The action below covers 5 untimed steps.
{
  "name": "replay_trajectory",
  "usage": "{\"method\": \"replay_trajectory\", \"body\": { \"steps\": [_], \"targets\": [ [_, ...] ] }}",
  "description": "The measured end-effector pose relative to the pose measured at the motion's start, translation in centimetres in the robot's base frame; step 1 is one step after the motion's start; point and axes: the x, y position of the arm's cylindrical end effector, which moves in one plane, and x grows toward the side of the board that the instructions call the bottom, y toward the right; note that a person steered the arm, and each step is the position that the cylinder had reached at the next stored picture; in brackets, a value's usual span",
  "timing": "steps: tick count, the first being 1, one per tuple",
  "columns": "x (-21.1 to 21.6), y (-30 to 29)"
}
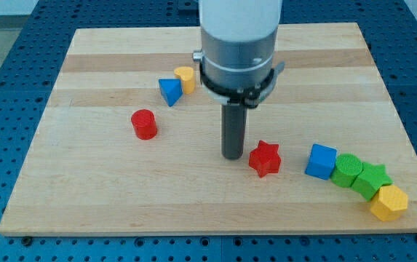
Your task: Push the red star towards the bottom center of the board
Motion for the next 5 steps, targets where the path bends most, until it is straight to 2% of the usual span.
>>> {"method": "replay_trajectory", "body": {
  "steps": [1, 3, 5],
  "targets": [
    [-2.1, 4.4],
    [-1.9, 5.1],
    [2.2, 5.0]
  ]
}}
